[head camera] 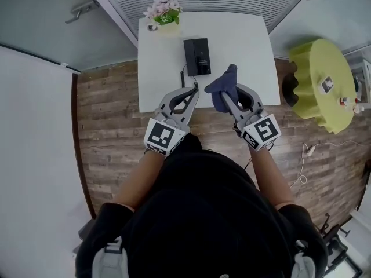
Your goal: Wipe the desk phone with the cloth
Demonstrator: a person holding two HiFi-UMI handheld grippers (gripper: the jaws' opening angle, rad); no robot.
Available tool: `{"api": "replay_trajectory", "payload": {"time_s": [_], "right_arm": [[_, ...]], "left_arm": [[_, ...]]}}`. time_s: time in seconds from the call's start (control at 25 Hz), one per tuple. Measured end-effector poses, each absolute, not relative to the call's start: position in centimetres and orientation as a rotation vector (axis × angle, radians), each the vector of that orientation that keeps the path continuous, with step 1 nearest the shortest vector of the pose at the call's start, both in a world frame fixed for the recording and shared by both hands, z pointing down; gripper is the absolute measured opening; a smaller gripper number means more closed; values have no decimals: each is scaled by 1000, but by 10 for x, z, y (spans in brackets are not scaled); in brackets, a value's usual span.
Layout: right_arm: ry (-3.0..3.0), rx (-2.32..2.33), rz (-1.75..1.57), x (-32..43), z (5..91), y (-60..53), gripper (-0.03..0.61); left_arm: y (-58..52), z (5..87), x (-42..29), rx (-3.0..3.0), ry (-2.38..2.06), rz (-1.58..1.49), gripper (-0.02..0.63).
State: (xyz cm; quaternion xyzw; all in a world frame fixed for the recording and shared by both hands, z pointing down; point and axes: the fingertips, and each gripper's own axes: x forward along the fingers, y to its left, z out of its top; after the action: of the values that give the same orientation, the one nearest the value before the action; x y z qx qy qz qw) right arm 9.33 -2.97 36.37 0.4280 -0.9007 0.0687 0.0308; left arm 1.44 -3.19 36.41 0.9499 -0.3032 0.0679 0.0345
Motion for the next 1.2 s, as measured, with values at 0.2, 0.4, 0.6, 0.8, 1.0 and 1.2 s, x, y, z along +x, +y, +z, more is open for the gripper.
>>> {"api": "replay_trajectory", "payload": {"time_s": [0.2, 0.4, 0.6, 0.8, 1.0, 1.2], "right_arm": [[-2702, 1376, 234, 85, 377, -73, 109], [-2638, 1430, 241, 85, 388, -101, 109], [-2613, 1423, 206, 88, 397, -126, 109], [-2580, 1355, 130, 94, 416, -161, 109], [-2562, 1219, 45, 92, 433, -198, 109], [-2543, 1106, -4, 94, 461, -236, 109]], "left_arm": [[-79, 375, -4, 2892, -912, 183, 11], [-110, 384, -14, 2880, -904, 183, 11], [-136, 390, -14, 2882, -930, 212, 11], [-162, 403, -9, 2841, -994, 217, 11], [-185, 415, -2, 2798, -1071, 226, 11], [-211, 441, 9, 2765, -1135, 276, 11]]}}
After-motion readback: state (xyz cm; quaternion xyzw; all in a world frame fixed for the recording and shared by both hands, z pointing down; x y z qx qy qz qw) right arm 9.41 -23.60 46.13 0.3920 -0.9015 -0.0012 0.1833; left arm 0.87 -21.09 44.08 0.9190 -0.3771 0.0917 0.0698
